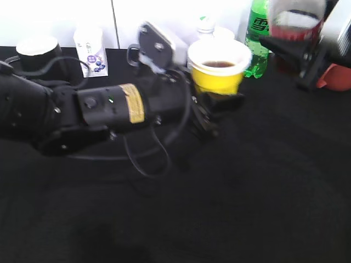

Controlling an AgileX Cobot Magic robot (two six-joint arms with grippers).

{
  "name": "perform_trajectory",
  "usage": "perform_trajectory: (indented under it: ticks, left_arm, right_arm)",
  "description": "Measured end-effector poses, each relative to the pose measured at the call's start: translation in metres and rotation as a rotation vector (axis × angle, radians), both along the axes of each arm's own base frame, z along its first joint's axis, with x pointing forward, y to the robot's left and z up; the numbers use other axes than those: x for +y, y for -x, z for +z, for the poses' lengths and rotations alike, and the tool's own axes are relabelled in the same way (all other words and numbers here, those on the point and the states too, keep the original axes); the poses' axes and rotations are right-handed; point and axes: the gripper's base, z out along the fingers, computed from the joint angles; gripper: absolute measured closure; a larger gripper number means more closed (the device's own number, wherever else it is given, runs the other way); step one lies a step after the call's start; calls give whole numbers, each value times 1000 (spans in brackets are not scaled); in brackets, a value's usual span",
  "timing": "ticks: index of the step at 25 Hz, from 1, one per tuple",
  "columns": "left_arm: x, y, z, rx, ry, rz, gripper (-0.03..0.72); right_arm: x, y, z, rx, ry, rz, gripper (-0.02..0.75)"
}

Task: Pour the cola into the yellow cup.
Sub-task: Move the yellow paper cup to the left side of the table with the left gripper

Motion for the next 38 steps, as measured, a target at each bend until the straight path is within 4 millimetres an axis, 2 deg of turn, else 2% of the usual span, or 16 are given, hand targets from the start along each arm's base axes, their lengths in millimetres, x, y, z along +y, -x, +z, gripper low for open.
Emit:
perform_trajectory:
  ticks: [3, 5, 8, 12, 15, 19, 23, 27, 32, 33, 36, 38]
  left_arm:
    - [18, -16, 3, -11, -9, 58, 254]
    - [35, -28, 14, -25, -24, 125, 254]
    - [75, -40, 30, -45, -21, 242, 254]
    - [135, -48, 8, 15, -30, 392, 254]
    - [163, -51, -6, 13, -47, 458, 254]
    - [165, -63, -38, -13, -24, 500, 254]
    - [167, -71, -82, 30, 6, 558, 254]
    - [170, -72, -109, 77, 15, 597, 254]
    - [169, -73, -113, 60, 36, 593, 254]
    - [169, -73, -113, 58, 35, 592, 230]
    - [172, -69, -113, 71, 32, 619, 83]
    - [178, -57, -112, 94, 22, 646, 65]
  right_arm:
    - [0, 0, 0, 331, -314, -15, 236]
    - [0, 0, 0, 407, -387, -19, 236]
    - [0, 0, 0, 422, -408, -23, 236]
    - [-1, -1, 1, 421, -427, -32, 236]
    - [-2, -2, 2, 420, -452, -46, 236]
    - [-4, -4, 4, 418, -486, -64, 236]
    - [-4, -4, 4, 418, -487, -65, 236]
    - [-4, -4, 4, 418, -487, -65, 236]
    - [-4, -4, 4, 419, -487, -67, 236]
    - [-4, -4, 4, 419, -487, -68, 236]
    - [-9, -8, 2, 440, -506, -139, 236]
    - [-11, -12, -4, 426, -486, -180, 236]
